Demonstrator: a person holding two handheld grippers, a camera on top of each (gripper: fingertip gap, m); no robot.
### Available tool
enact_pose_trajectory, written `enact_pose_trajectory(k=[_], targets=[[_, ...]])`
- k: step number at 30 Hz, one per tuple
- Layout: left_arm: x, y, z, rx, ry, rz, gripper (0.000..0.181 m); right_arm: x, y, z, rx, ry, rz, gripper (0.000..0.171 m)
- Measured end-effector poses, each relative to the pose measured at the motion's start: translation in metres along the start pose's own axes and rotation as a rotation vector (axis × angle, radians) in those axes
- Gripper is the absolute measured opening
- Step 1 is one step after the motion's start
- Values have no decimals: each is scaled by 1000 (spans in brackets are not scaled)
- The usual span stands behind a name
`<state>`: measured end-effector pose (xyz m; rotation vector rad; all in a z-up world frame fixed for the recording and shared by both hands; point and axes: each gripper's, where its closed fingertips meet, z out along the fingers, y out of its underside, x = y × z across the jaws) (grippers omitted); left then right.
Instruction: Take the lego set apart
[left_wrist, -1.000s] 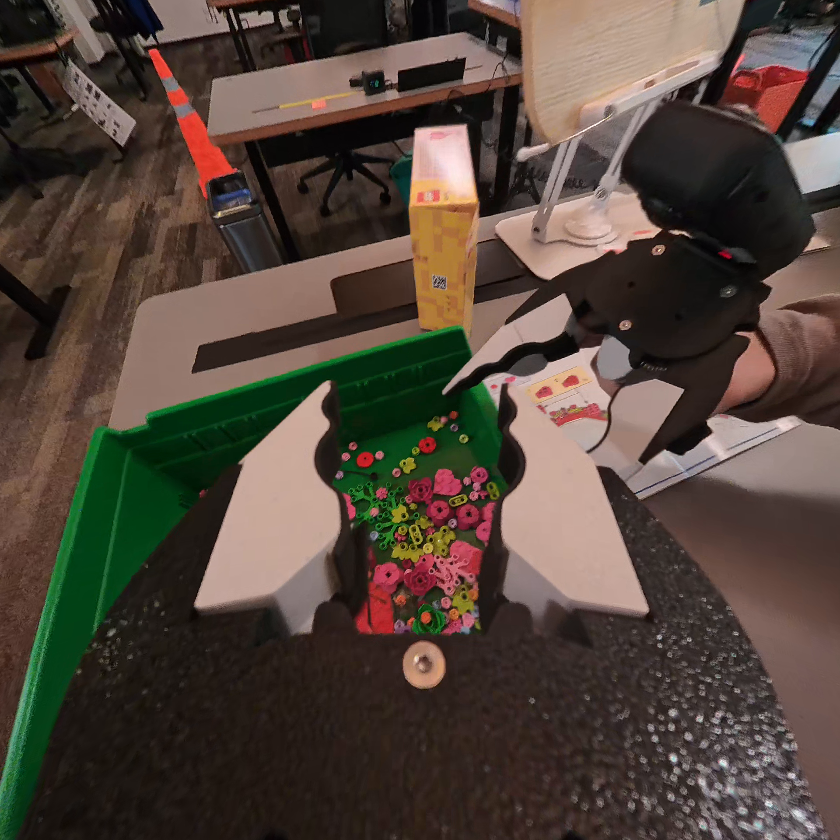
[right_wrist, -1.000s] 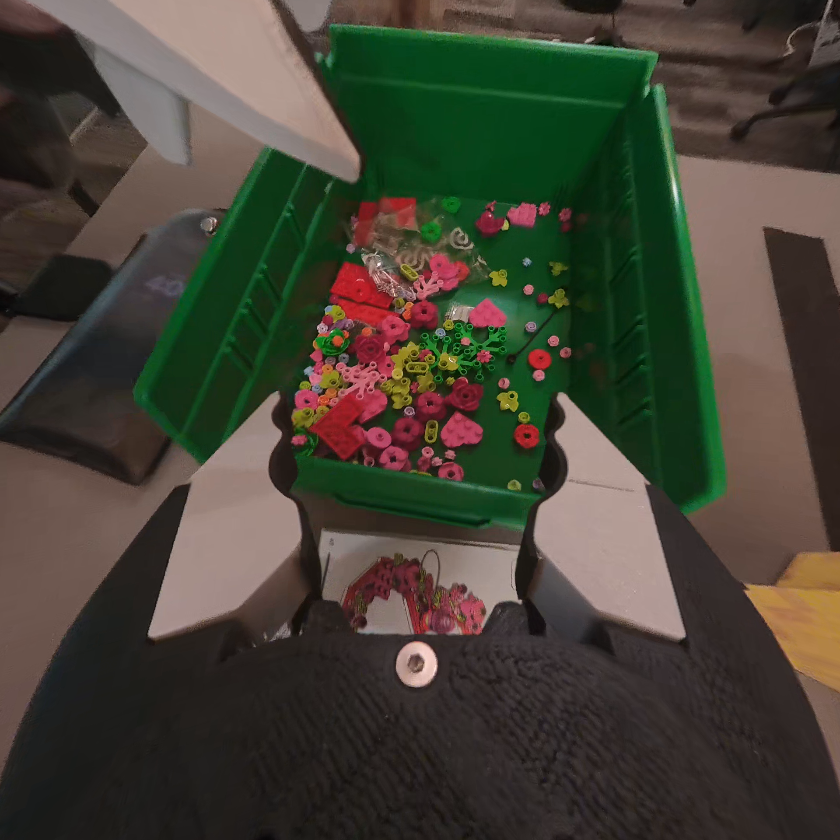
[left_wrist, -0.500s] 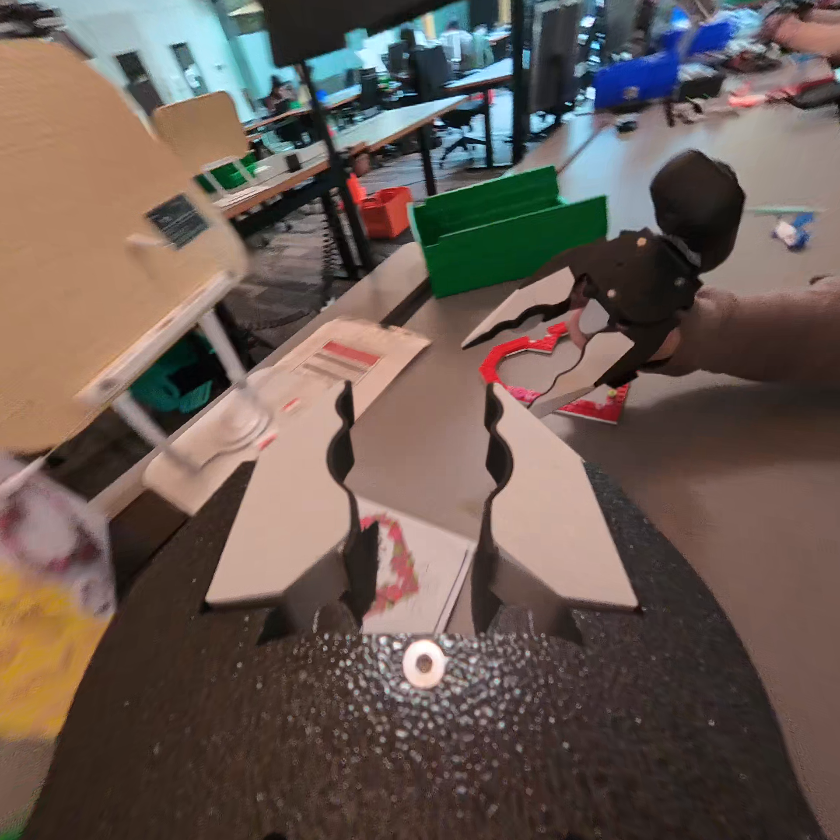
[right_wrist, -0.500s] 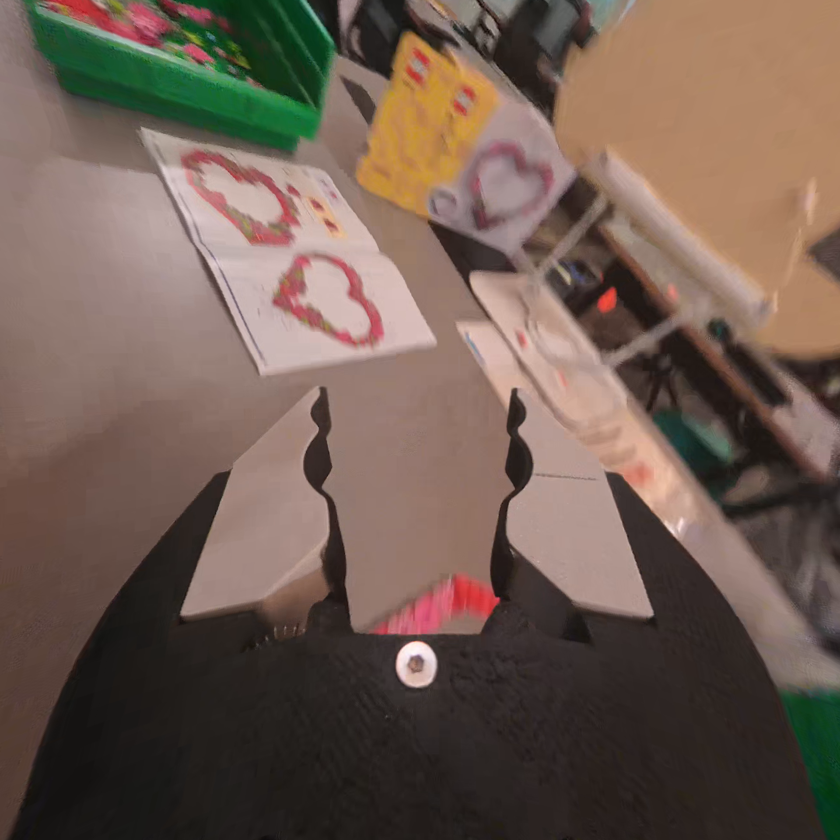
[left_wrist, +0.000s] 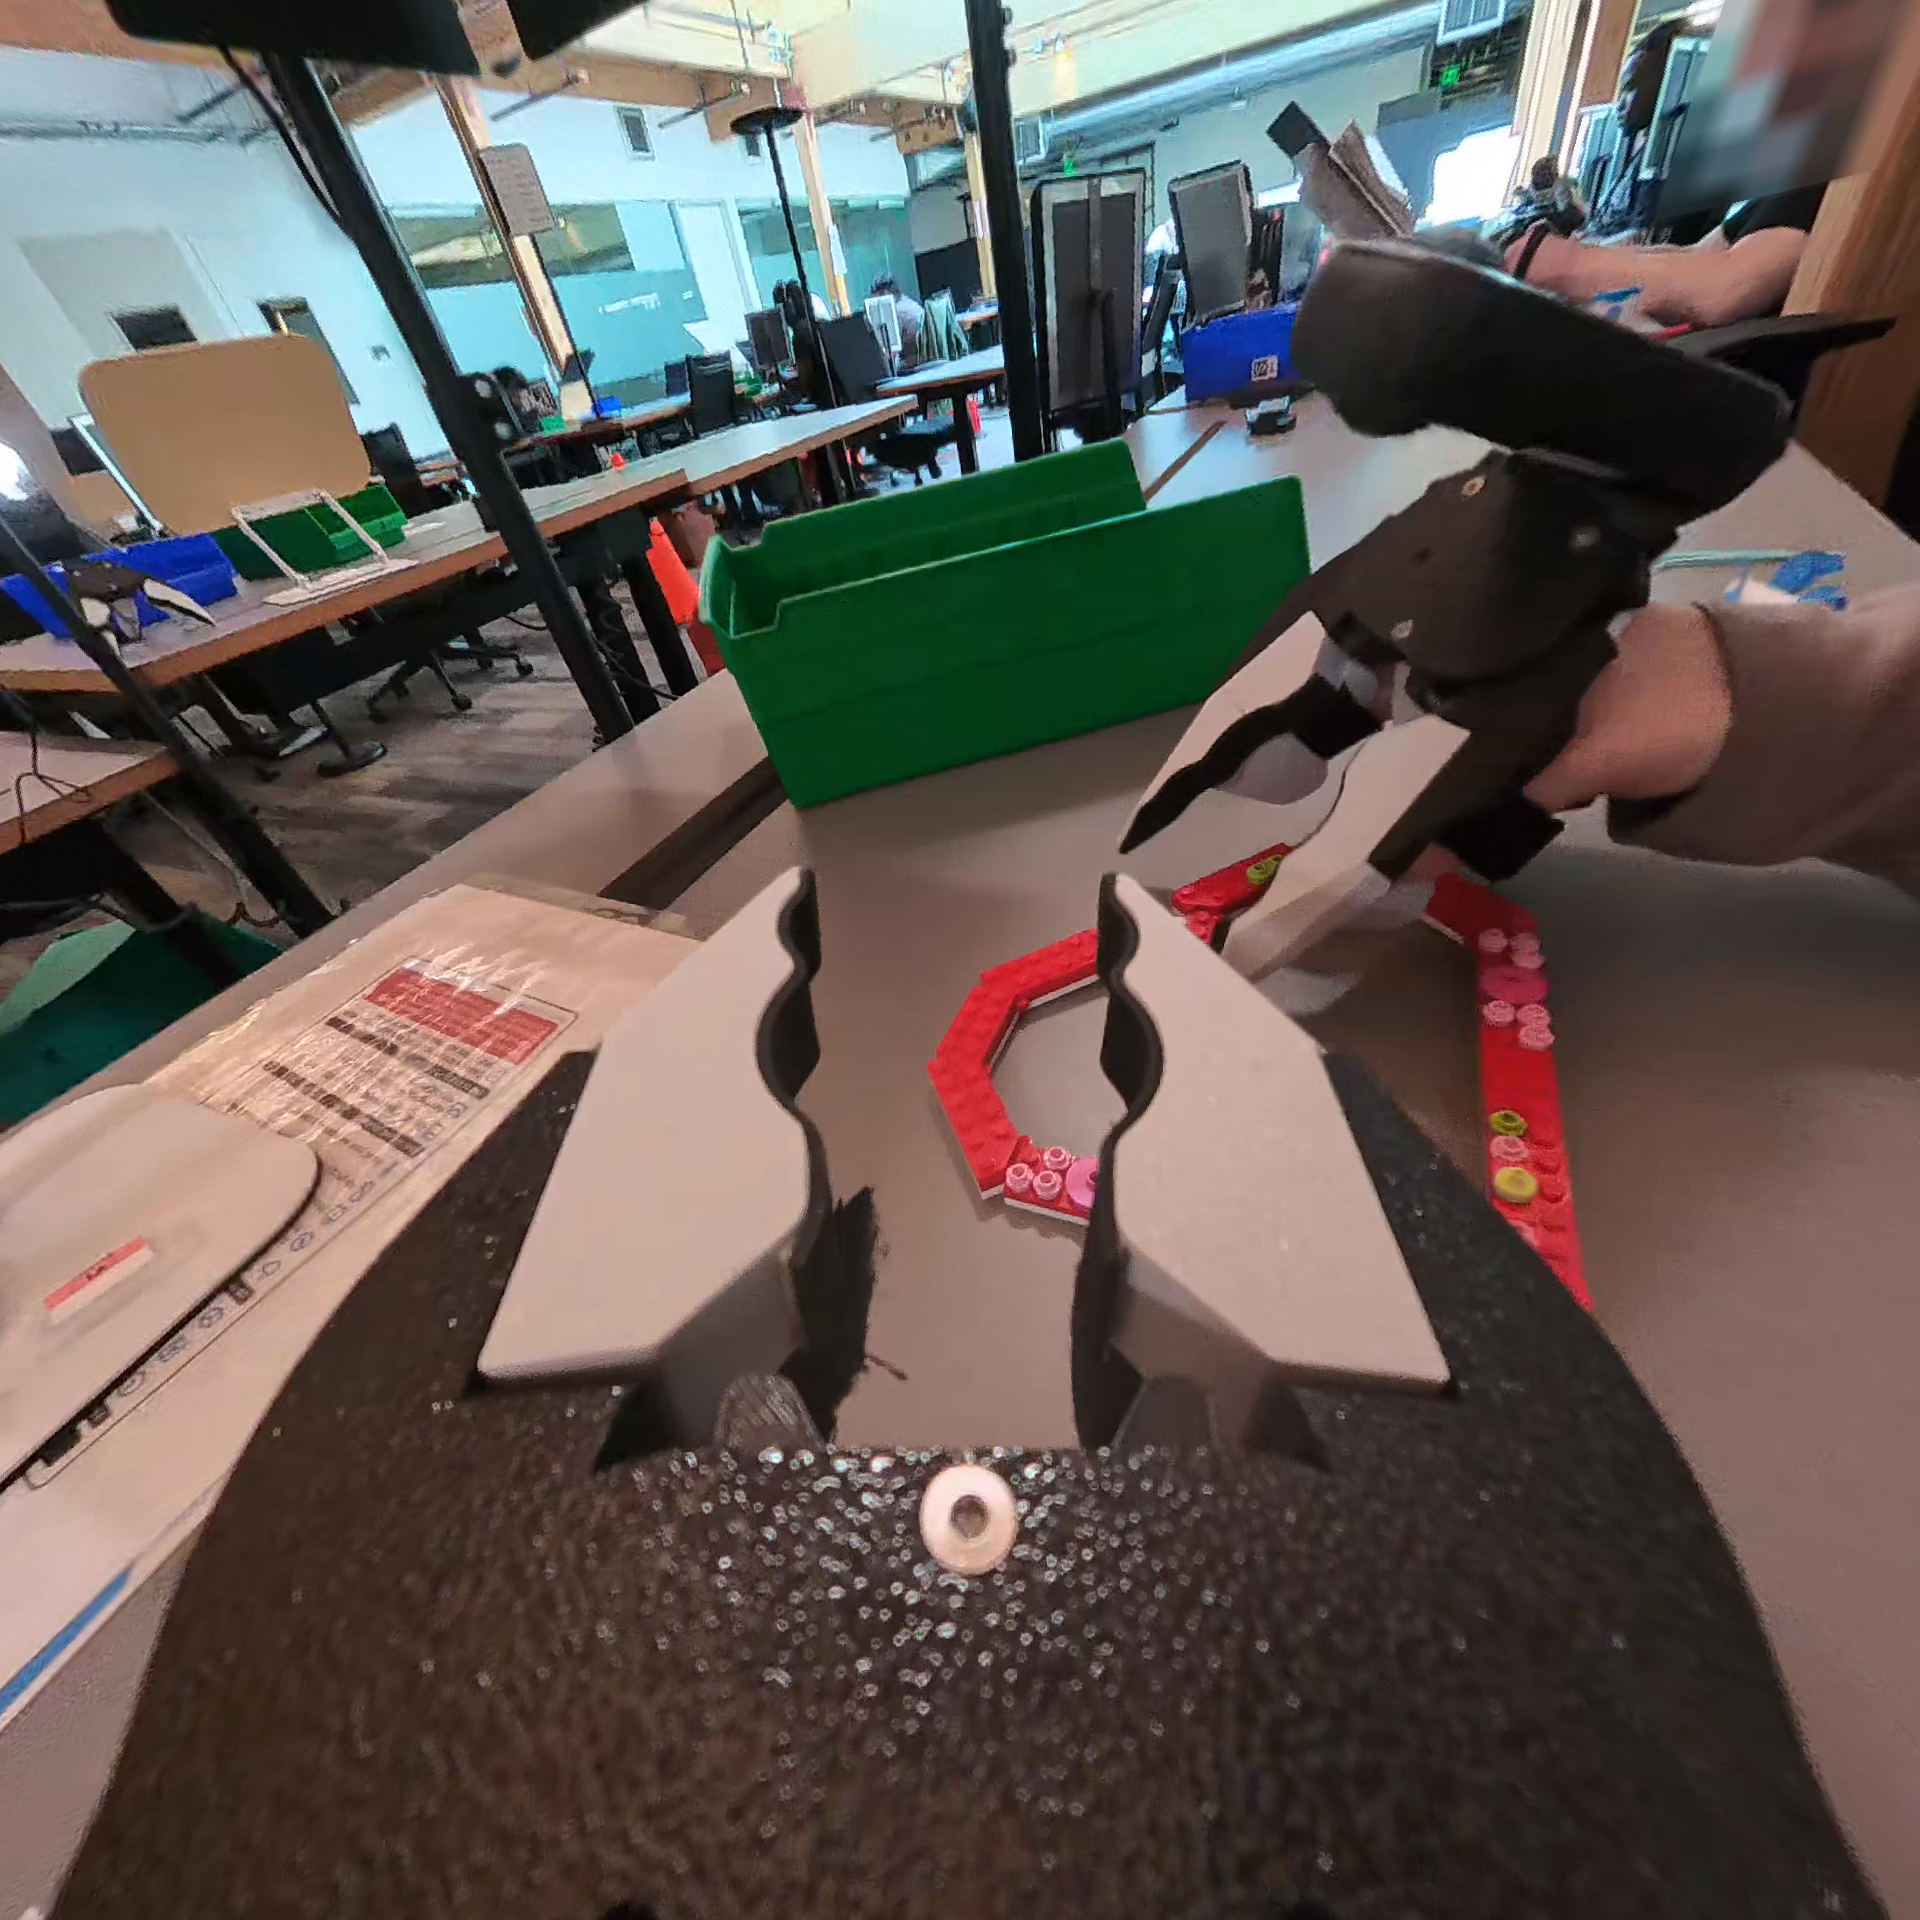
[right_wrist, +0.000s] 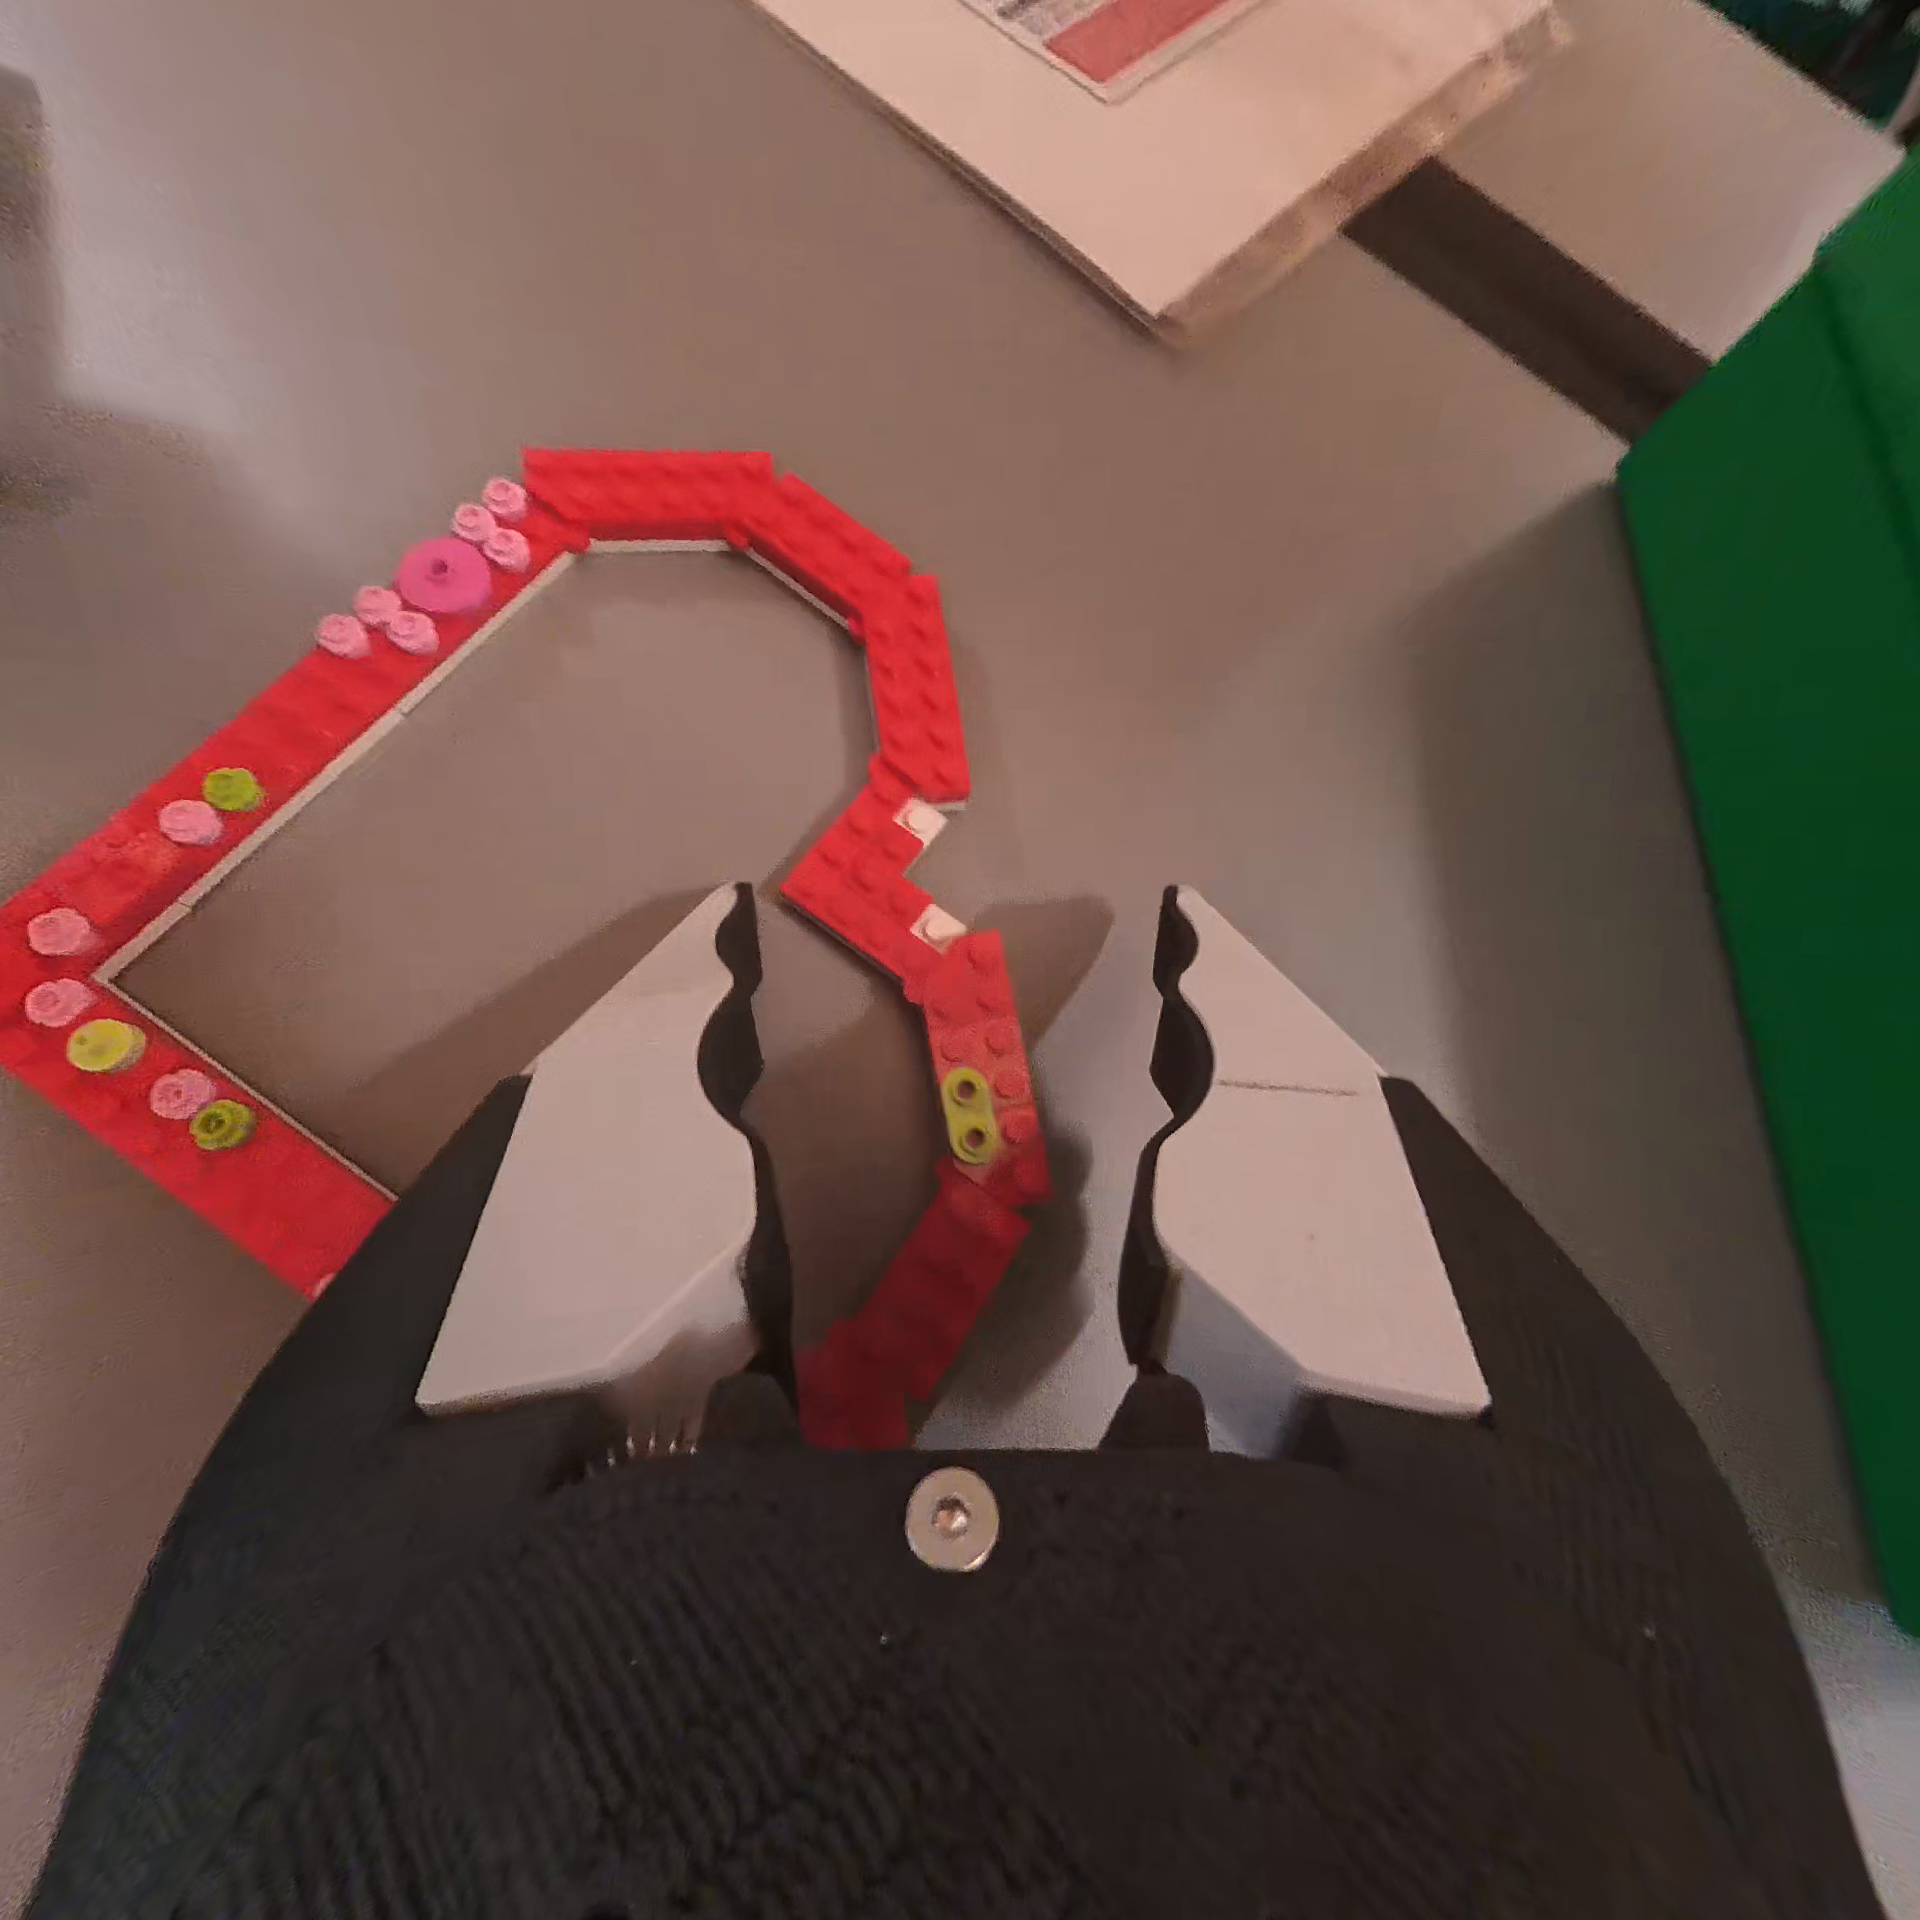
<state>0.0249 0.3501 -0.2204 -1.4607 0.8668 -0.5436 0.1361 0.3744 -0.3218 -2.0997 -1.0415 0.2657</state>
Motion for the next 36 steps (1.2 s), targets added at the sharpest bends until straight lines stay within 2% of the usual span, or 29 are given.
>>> enact_pose_trajectory(k=[3,8,13,15,16,20,23,27,30,33,36], targets=[[4,6,-4,25,11,-13,50,2,4,-1,-6,-16,42,71],[9,-2,-13,105,34,-75,46,-12,2,3,4,-103,86,52],[10,8,-11,61,47,-95,44,-20,-1,4,-11,-113,65,40],[8,7,-13,68,42,-104,44,-23,-2,4,-12,-112,29,39],[6,5,-14,72,40,-109,43,-24,-4,3,-6,-106,6,27],[-1,0,-12,78,50,-135,39,-26,-12,0,49,-70,-109,25],[-7,7,-1,3,79,-185,50,-31,-19,-3,104,-68,-200,25],[6,26,10,-124,205,-326,73,-42,-34,-14,218,-70,-322,25],[15,39,14,-195,269,-400,79,-51,-45,-22,286,-38,-437,25],[23,30,12,-168,381,-524,69,-65,-52,-27,343,-42,-532,25],[33,13,5,-123,591,-720,45,-75,-54,-29,378,-61,-588,25]])
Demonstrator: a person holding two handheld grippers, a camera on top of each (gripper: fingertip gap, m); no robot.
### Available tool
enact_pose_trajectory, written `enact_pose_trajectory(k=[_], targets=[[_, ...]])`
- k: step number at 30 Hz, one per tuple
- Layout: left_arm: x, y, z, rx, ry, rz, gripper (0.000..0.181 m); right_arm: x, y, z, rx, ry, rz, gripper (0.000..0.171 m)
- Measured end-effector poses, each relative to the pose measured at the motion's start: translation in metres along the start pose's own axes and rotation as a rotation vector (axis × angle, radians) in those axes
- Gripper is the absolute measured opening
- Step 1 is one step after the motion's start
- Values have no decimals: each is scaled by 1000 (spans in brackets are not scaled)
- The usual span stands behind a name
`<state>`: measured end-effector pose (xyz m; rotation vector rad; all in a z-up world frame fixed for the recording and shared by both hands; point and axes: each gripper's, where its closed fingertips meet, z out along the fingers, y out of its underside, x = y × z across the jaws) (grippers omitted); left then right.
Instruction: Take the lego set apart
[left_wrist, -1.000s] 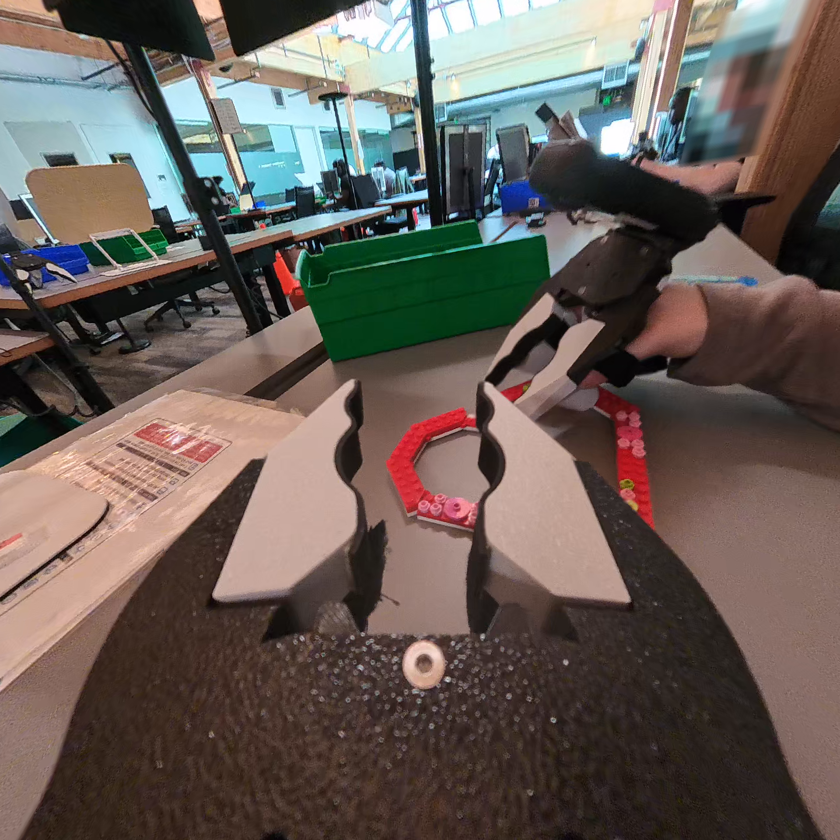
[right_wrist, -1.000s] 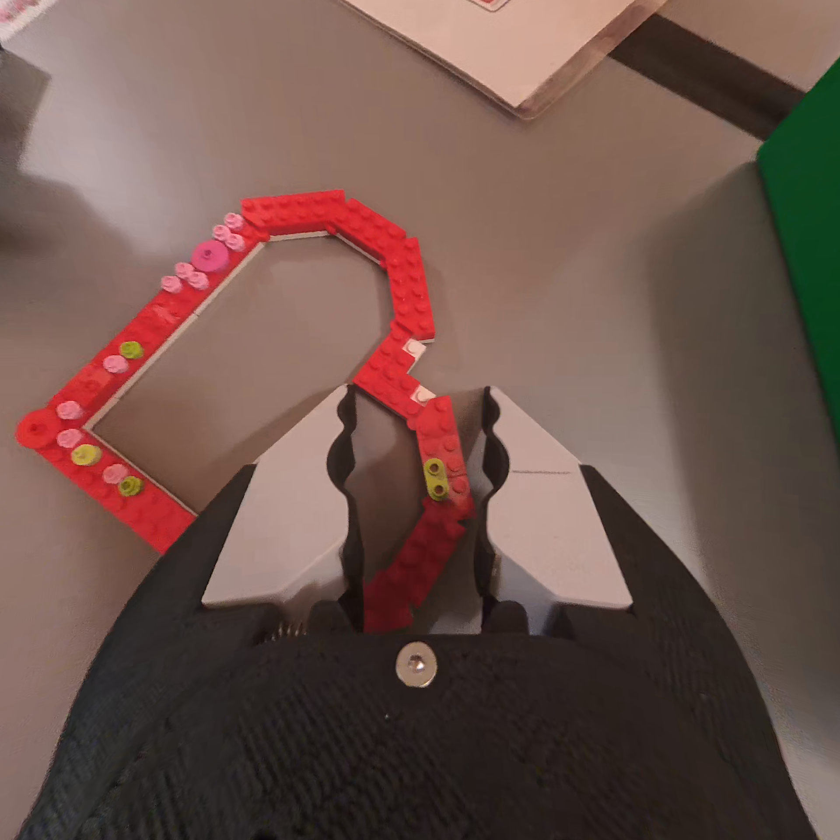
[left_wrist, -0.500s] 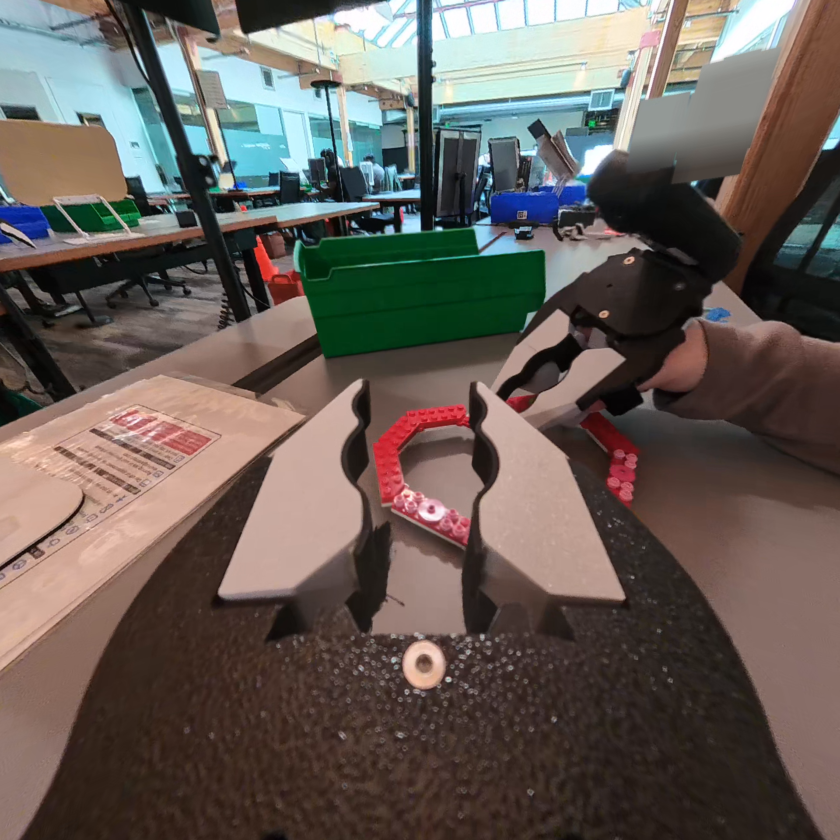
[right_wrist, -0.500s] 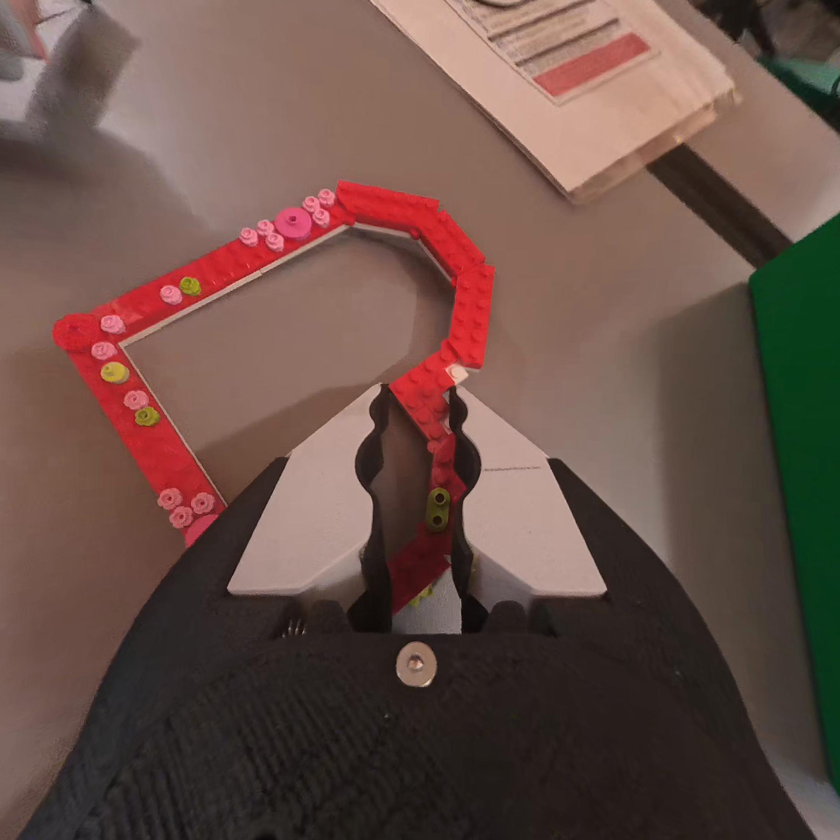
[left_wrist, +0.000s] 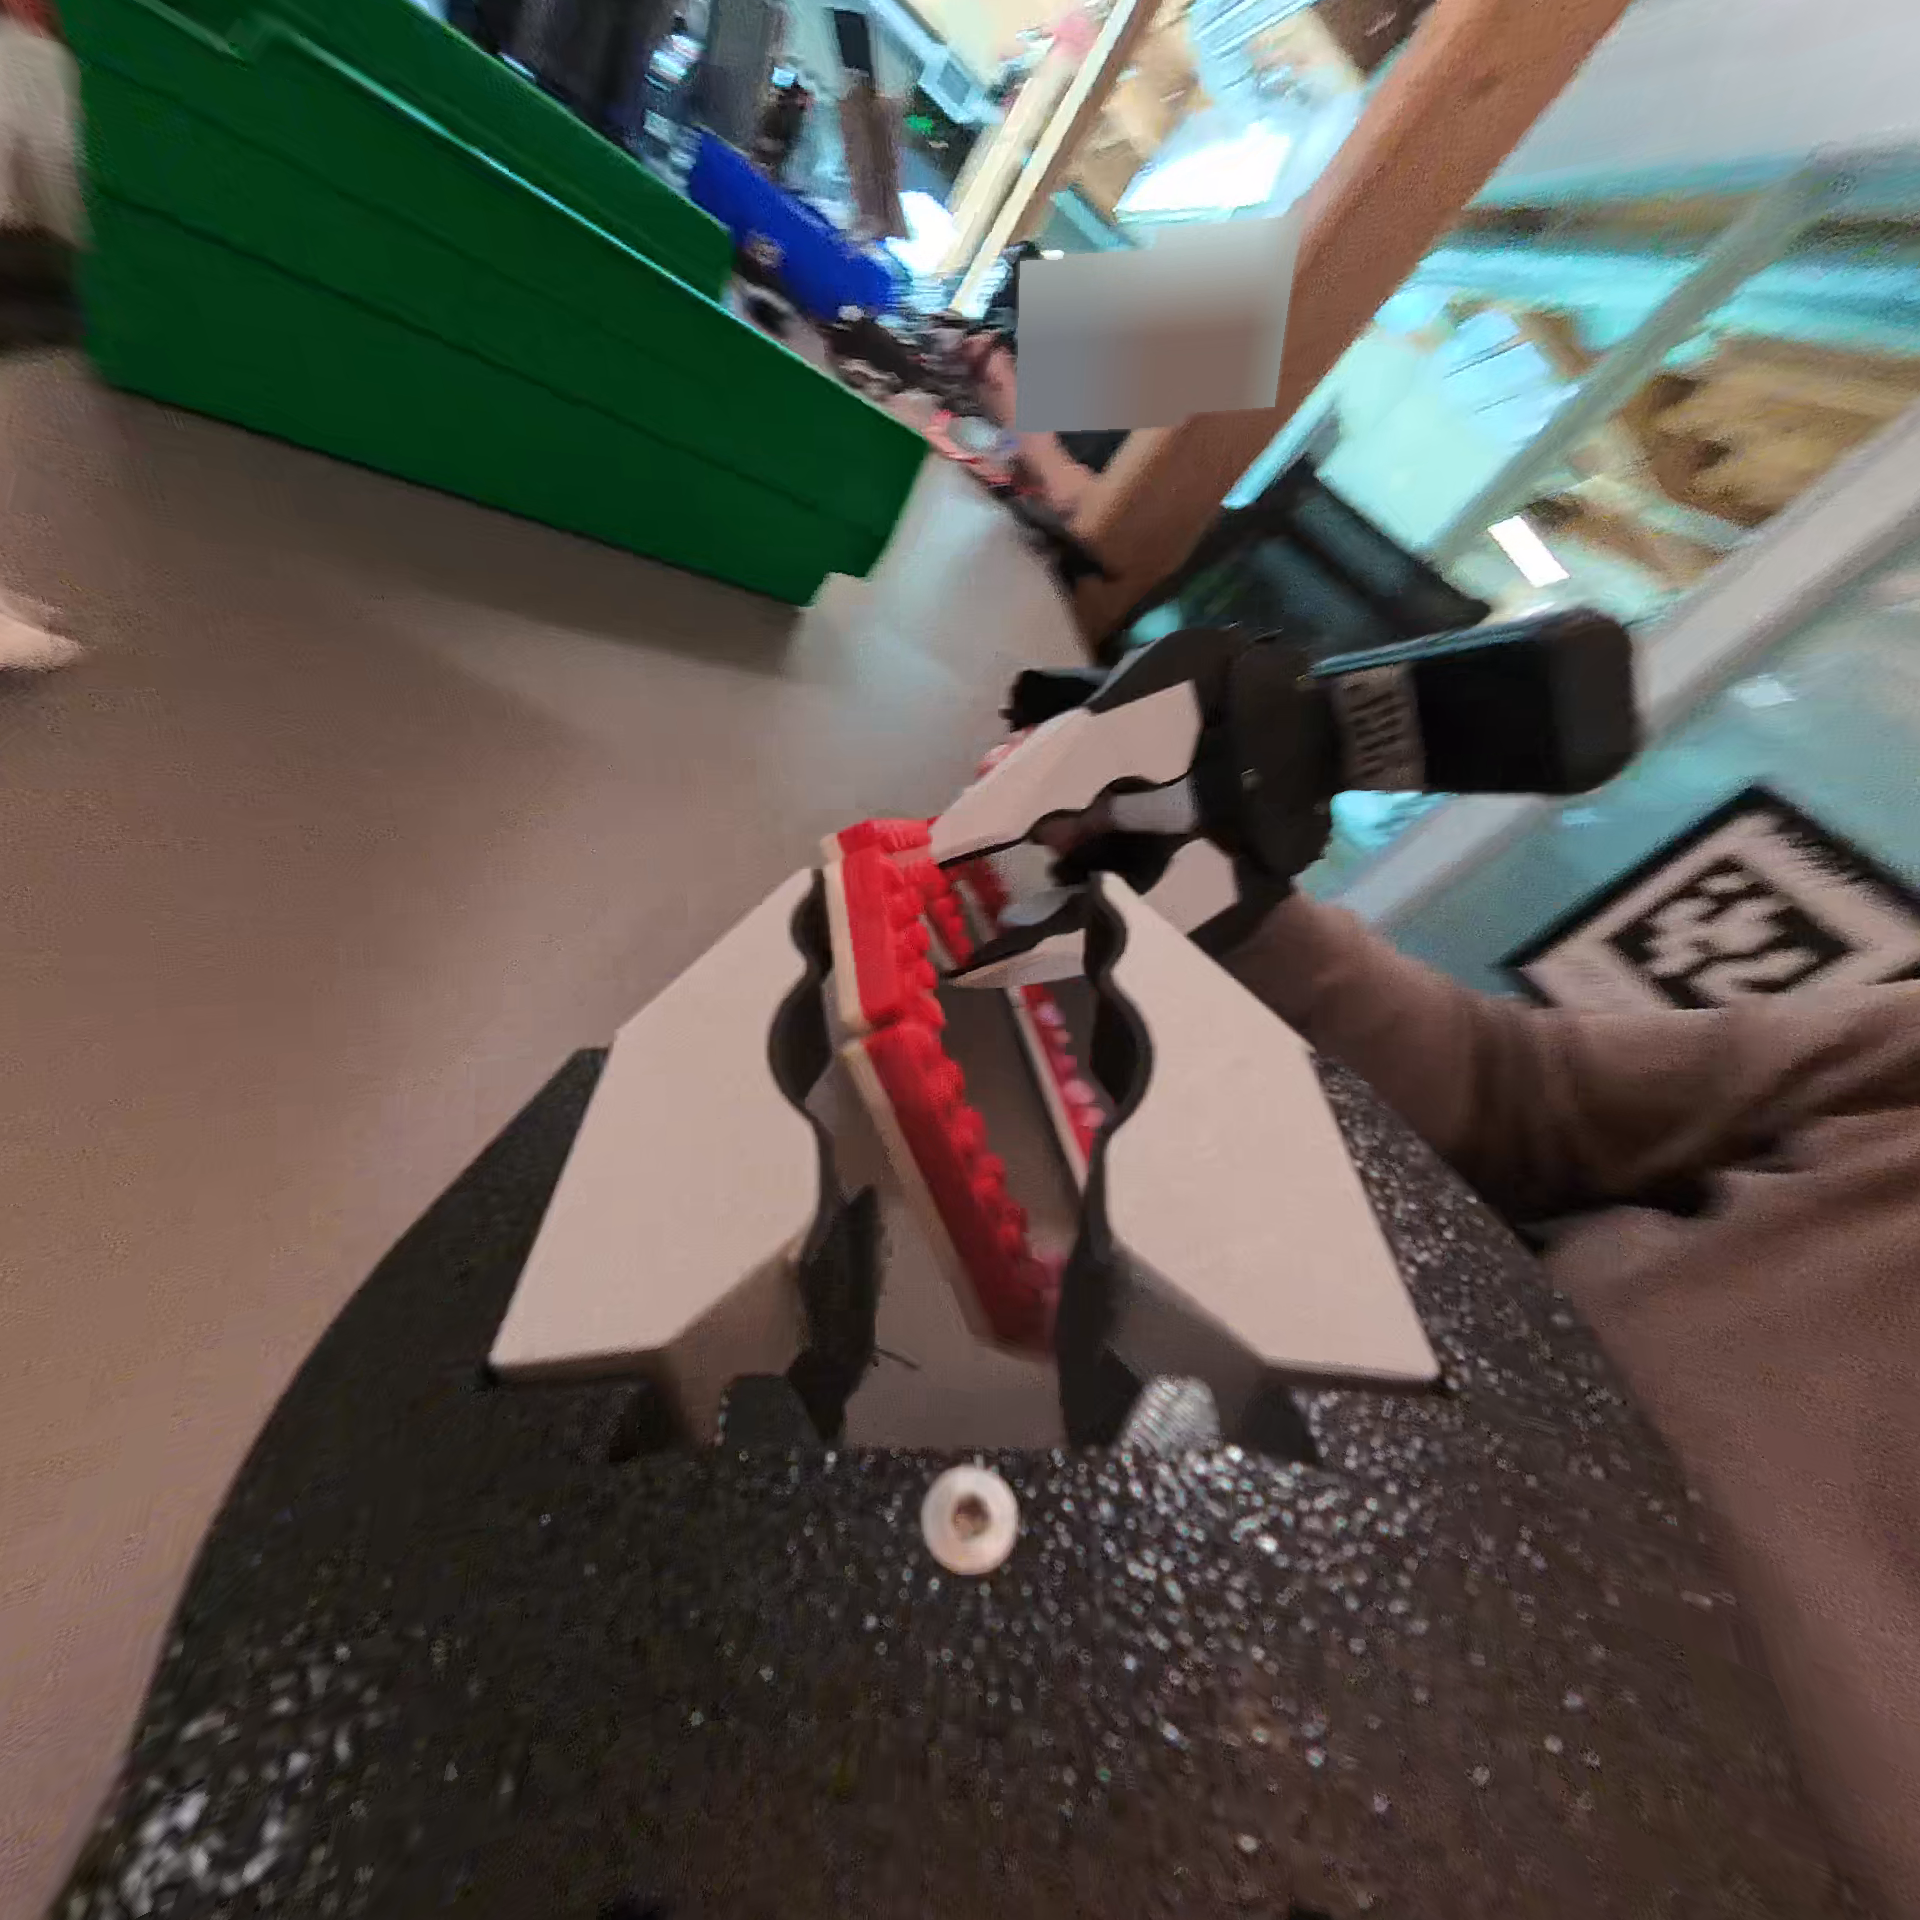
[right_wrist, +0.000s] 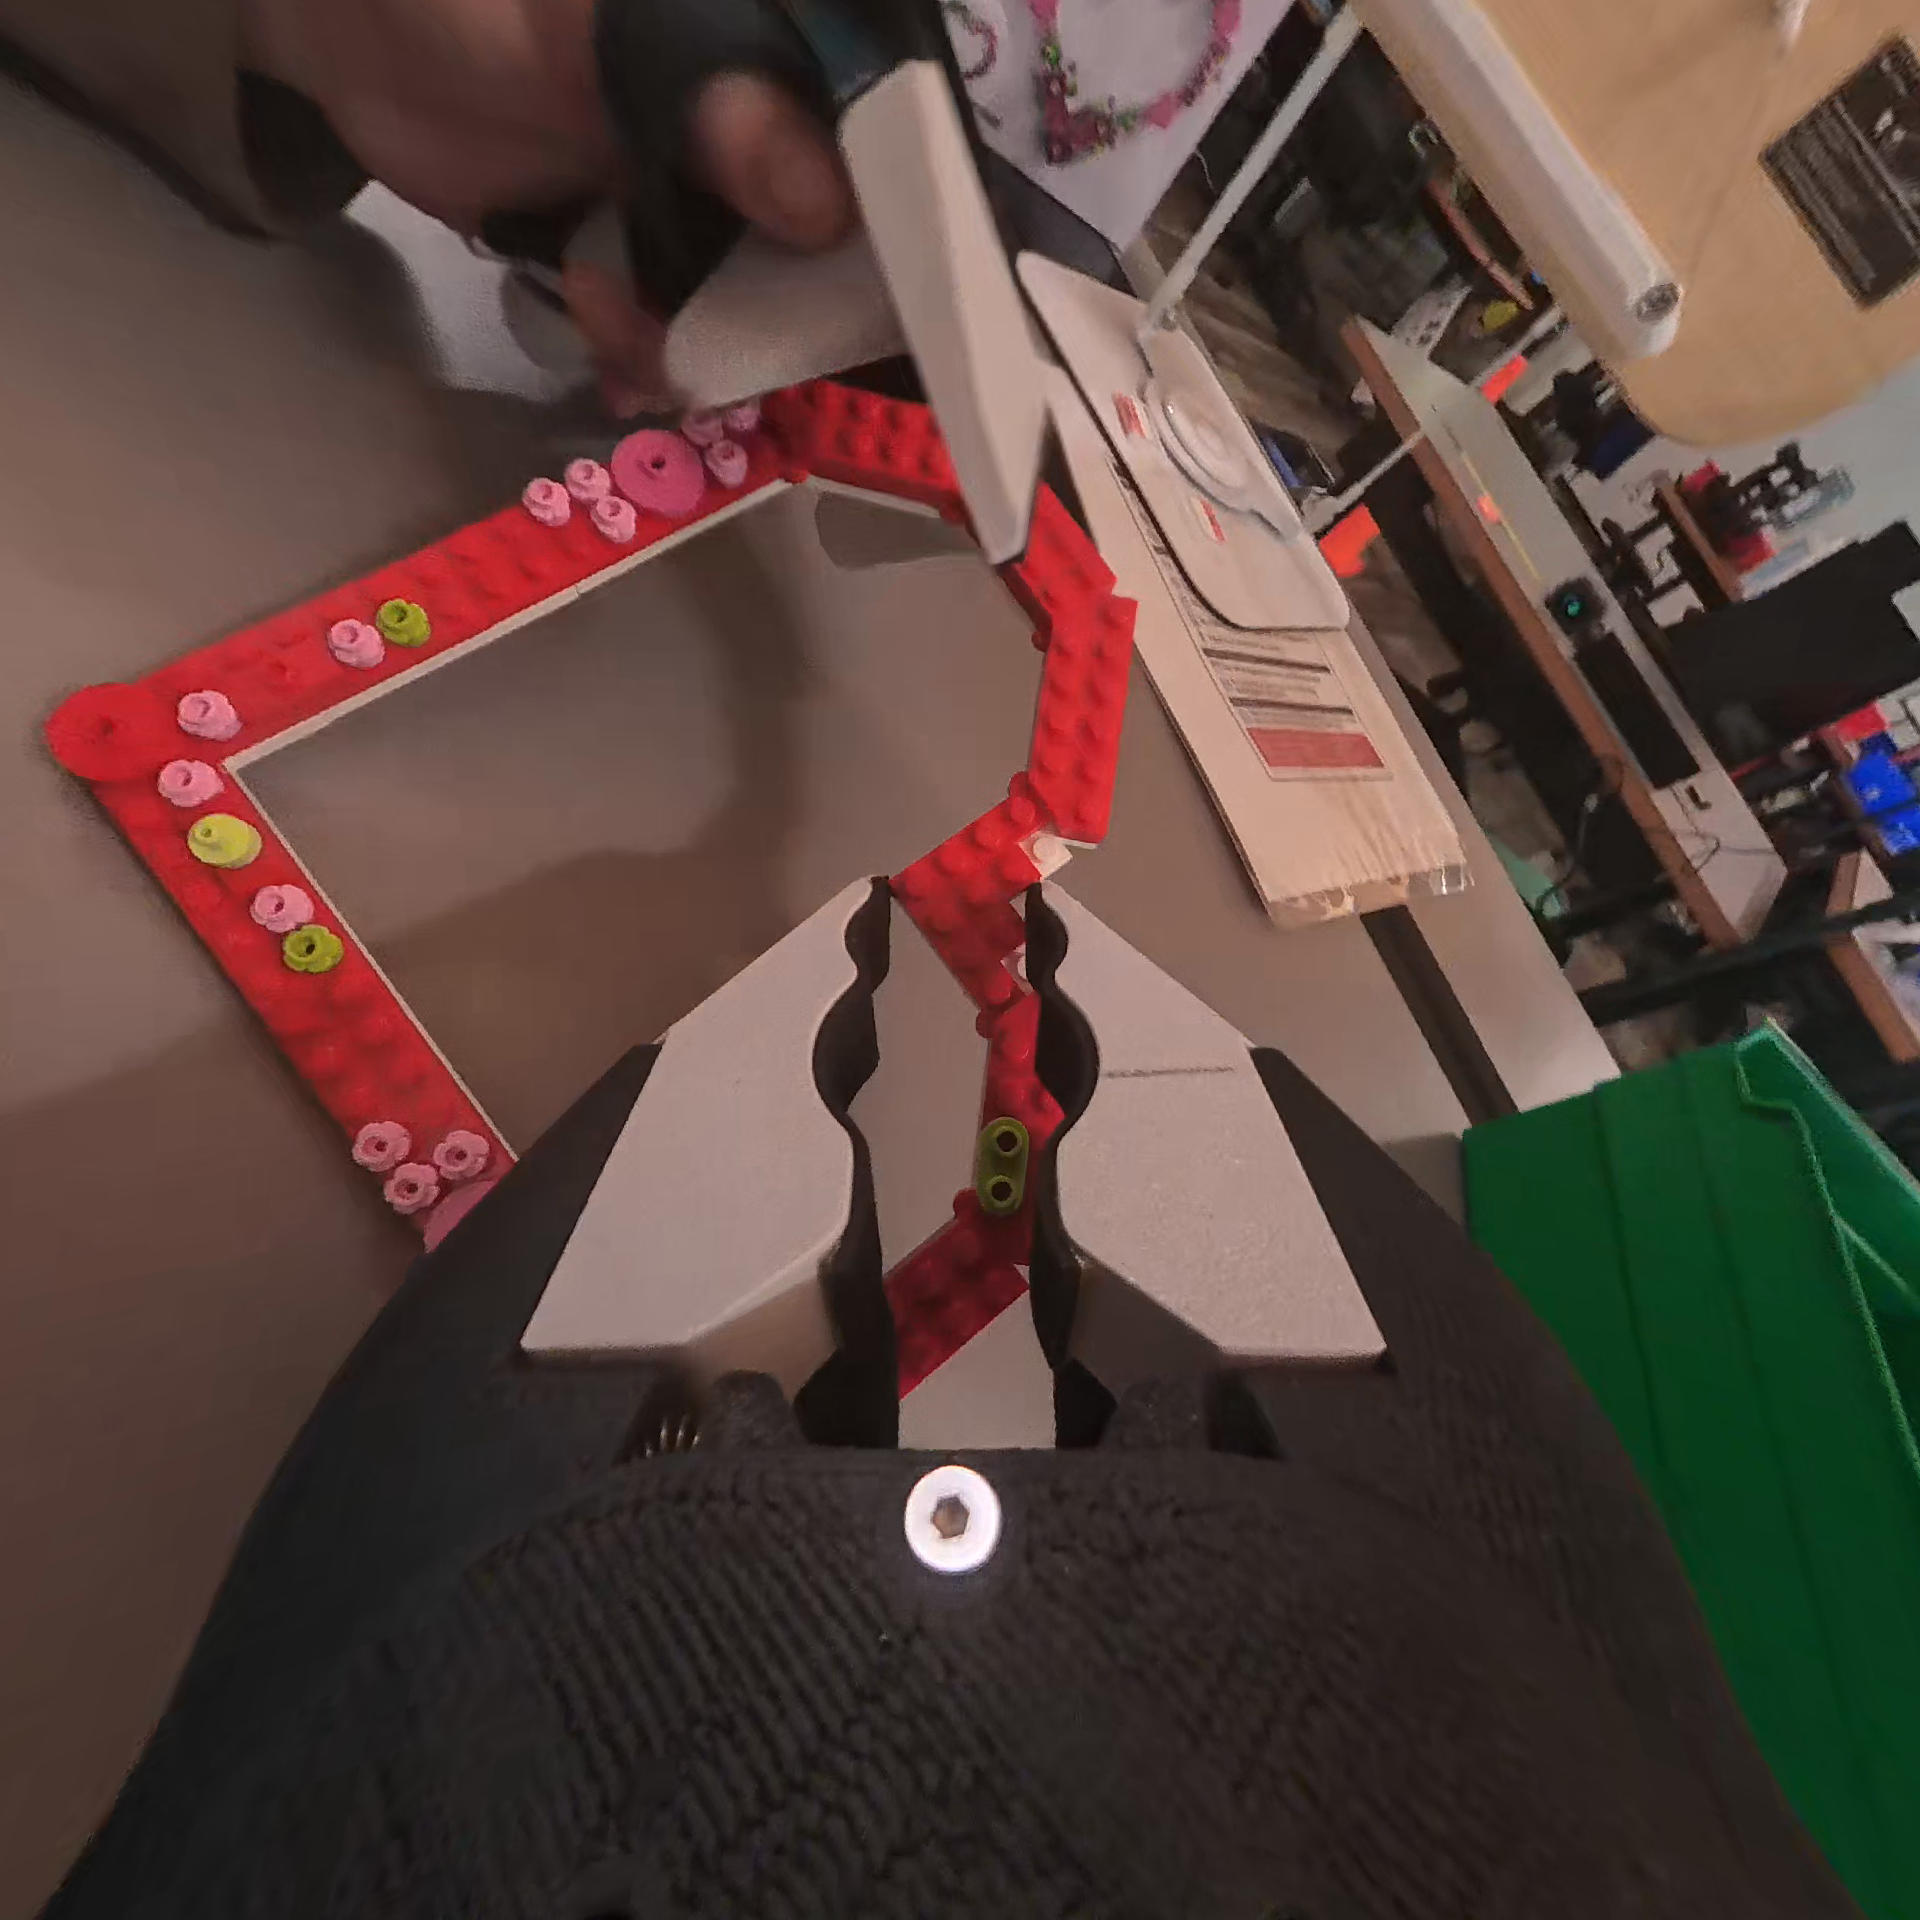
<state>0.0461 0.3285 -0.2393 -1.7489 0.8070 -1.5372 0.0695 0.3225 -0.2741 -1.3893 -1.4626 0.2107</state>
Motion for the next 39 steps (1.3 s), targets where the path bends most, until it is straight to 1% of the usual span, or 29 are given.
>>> enact_pose_trajectory(k=[3,4,6,7,9,12,13,15,16,19,20,21,22,23,25,29,33,35,36,37,38,39], targets=[[8,7,-1,-54,171,-186,34,-5,-5,1,28,-18,-23,25],[8,10,0,-73,201,-221,30,-6,-6,1,30,-21,-28,25],[2,19,1,-105,181,-248,20,-10,-6,3,16,-35,-31,25],[-4,23,1,-125,141,-233,10,-11,-6,3,14,-40,-30,25],[-5,26,0,-147,105,-174,9,-9,-8,1,3,-33,-1,29],[2,26,2,-167,85,-85,9,-1,-6,-5,-43,-43,142,51],[3,27,2,-180,75,-54,9,-2,-1,-6,-76,-71,202,53],[5,30,2,-213,61,-5,9,-6,11,-11,-132,-136,317,51],[6,30,1,-214,61,9,9,-6,13,-14,-122,-167,384,51],[14,27,-2,-193,112,32,9,-12,7,-25,-18,-343,673,47],[17,27,-3,-188,126,43,9,-14,4,-29,26,-416,756,42],[19,27,-3,-187,135,56,9,-18,0,-34,71,-492,822,32],[20,26,-4,-184,139,71,9,-21,-5,-38,112,-564,878,24],[21,26,-4,-185,141,83,9,-23,-8,-40,141,-620,924,20],[21,28,-3,-192,136,97,9,-26,-10,-40,163,-664,966,20],[16,17,-9,-131,61,225,8,-8,-12,-28,221,-555,988,17],[9,12,-12,-145,-90,431,8,2,-7,-17,206,-445,971,16],[13,11,-13,-142,-101,500,8,6,-7,-15,218,-414,970,16],[16,10,-13,-136,-86,520,8,9,-4,-13,211,-380,968,16],[27,9,-14,-117,-20,515,8,14,5,-11,177,-317,947,16],[24,2,-17,-82,-54,491,8,17,10,-12,165,-287,911,16],[16,-2,-20,-77,-108,471,8,17,5,-16,208,-305,902,16]])
